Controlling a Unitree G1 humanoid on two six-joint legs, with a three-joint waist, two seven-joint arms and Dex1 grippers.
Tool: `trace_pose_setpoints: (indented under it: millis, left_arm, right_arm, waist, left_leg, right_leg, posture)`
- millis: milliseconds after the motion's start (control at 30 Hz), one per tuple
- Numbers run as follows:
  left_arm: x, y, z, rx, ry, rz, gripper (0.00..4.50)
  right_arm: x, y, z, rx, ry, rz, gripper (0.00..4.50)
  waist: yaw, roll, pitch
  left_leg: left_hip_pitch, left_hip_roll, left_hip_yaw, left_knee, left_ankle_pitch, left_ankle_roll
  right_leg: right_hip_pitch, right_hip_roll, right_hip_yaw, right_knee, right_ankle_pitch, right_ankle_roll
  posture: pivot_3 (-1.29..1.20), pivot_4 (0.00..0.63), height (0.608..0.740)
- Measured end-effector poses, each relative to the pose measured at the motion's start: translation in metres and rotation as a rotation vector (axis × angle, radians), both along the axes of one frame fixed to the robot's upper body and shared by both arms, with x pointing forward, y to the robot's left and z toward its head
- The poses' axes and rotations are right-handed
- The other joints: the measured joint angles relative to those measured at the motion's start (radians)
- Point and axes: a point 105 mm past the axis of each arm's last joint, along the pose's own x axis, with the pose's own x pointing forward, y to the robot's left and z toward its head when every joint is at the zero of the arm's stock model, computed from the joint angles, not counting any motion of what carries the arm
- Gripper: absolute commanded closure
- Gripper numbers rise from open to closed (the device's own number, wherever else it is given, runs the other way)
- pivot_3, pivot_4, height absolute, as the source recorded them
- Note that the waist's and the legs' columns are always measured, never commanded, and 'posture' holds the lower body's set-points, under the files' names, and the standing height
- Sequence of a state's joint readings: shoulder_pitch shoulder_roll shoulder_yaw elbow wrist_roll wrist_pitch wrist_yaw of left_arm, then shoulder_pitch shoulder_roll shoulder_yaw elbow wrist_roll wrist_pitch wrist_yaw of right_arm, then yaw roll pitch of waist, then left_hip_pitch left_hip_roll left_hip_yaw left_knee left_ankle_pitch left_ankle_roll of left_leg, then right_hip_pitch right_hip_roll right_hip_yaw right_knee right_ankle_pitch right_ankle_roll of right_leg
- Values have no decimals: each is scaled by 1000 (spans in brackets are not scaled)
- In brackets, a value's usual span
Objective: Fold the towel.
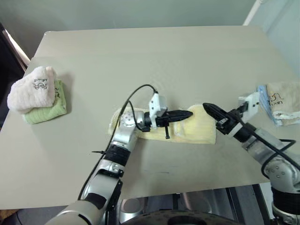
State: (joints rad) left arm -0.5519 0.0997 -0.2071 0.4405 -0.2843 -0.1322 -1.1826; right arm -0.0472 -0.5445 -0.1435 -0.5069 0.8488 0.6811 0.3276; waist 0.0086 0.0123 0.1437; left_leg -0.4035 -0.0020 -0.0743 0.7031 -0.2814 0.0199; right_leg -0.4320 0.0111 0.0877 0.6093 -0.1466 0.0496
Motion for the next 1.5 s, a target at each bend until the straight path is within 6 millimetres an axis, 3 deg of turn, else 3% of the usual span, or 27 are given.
trace_pose_setpoints:
  millis: [167,367,533,667,900,1000,1133,1233,1367,1467,1500]
  left_arm:
    - [3,-8,-5,75,-51,4,4500]
    - [-10,2,-45,307,-56,-62,4500]
    - [-14,6,-47,369,-76,-90,4500]
    - [-13,8,-50,377,-82,-83,4500]
    - [-15,12,-52,365,-19,-83,4500]
    - [-13,15,-46,301,55,-63,3850]
    - [0,19,-15,132,126,25,2437]
    - [6,26,13,-23,208,58,1329]
    - [13,51,51,-212,337,76,0]
    - [22,74,59,-240,402,143,0]
    - [26,84,59,-247,426,183,0]
  right_arm:
    - [10,0,-8,-32,-5,-36,4472]
    - [21,4,-28,-31,14,-95,4472]
    - [20,3,-66,-85,76,-168,4472]
    - [23,6,-71,-109,44,-195,4472]
    - [28,2,-77,-150,18,-221,4472]
    - [29,0,-74,-142,8,-214,4500]
    - [26,-7,-62,-40,23,-199,3529]
    - [18,-9,-31,70,-12,-129,2485]
    - [4,-8,6,111,-71,-10,1143]
    - [-12,3,15,47,-56,141,74]
    - [-16,6,16,17,-53,183,29]
  waist:
    - [0,0,0]
    - [-1,0,0]
    - [0,1,-1]
    - [-3,2,-9]
    - [-4,-3,-16]
    - [-2,-3,-16]
    - [0,-2,-15]
    - [-1,-2,-15]
    - [0,-2,-15]
    - [0,-2,-15]
    - [0,-3,-15]
  left_leg:
    - [1,0,0,0,0,0]
    - [1,0,-1,-2,0,0]
    - [2,0,-1,-3,0,0]
    - [5,1,-1,-3,-1,0]
    - [10,0,-3,-2,0,0]
    - [10,0,-3,-2,0,0]
    - [3,-1,-3,-2,0,-2]
    - [-1,-1,-1,-3,1,-5]
    - [0,0,-1,-4,7,-17]
    - [1,0,0,-5,7,-19]
    - [1,0,0,-5,6,-19]
  right_leg:
    - [0,0,0,-1,0,0]
    - [-1,0,-1,-1,2,-4]
    - [0,0,-1,-1,1,-5]
    - [3,0,-1,-1,-3,-14]
    - [8,0,0,-1,-7,-6]
    - [8,0,0,-1,-7,-6]
    - [2,0,0,-1,-7,-7]
    - [-1,0,0,-1,-5,-15]
    - [-1,1,0,-1,-11,-15]
    - [0,1,0,0,-15,-15]
    - [0,1,0,0,-15,-15]
  posture:
    - [0,150,740]
    - [0,150,740]
    - [0,150,740]
    - [0,150,740]
    - [0,150,740]
    - [0,150,740]
    - [0,150,740]
    - [0,150,740]
    - [0,150,740]
    - [0,150,740]
    - [0,150,740]
